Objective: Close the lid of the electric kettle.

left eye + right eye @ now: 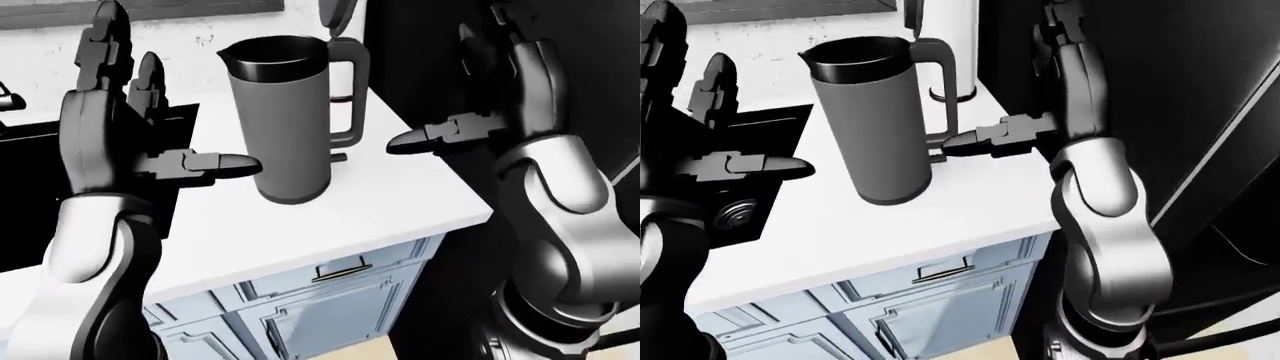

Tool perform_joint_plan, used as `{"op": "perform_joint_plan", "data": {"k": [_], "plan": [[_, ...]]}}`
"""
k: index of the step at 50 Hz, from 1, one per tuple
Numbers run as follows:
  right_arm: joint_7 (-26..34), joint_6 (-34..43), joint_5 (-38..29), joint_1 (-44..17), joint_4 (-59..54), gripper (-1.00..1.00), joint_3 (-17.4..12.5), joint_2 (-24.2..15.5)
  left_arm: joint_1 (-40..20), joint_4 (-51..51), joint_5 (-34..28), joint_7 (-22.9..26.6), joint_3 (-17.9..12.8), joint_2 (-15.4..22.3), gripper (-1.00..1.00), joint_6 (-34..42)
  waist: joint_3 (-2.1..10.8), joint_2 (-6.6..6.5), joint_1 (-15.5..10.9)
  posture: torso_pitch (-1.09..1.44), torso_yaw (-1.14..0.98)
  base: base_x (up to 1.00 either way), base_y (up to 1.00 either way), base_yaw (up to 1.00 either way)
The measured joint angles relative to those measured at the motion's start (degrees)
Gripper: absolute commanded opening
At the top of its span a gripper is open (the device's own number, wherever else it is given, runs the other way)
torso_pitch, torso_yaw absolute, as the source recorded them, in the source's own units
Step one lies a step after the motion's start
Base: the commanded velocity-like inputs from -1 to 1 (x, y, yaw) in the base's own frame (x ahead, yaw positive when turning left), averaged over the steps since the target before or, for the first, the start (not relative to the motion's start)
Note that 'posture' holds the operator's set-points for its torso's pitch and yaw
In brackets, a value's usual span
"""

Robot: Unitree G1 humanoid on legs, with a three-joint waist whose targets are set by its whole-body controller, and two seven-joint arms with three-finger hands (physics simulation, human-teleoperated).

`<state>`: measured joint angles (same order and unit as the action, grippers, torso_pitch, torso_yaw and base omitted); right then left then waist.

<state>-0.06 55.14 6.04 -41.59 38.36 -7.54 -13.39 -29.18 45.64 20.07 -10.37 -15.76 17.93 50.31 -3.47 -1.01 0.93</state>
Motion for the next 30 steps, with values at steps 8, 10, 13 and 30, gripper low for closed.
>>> {"op": "perform_joint_plan", "data": {"k": [8,10,13,30], "plan": [[0.33,0.17,0.37,-0.45,1.05,1.0,0.86,0.72,-0.05,0.71,-0.59,-0.02,-1.36,0.06,1.0,0.14,-0.09,-1.91,-0.6,0.0,0.0,0.14,0.0,0.0],[0.35,1.77,0.61,-0.89,0.92,1.0,1.1,0.56,-0.19,0.57,-0.28,-0.49,-1.81,0.21,1.0,1.26,-0.62,-0.05,-0.6,0.0,0.0,0.0,0.0,0.0],[0.3,2.56,0.65,-0.73,1.2,1.0,0.53,0.3,-0.47,0.56,1.44,-1.29,-2.18,-0.54,1.0,2.43,-0.34,0.28,-0.47,0.0,0.0,0.0,0.0,0.0],[0.38,2.92,1.07,-1.91,1.97,1.0,-0.13,-0.59,-0.4,0.89,10.4,-6.69,-3.04,3.39,1.0,-1.15,0.4,-0.22,-0.1,0.0,0.0,0.0,0.0,0.0]]}}
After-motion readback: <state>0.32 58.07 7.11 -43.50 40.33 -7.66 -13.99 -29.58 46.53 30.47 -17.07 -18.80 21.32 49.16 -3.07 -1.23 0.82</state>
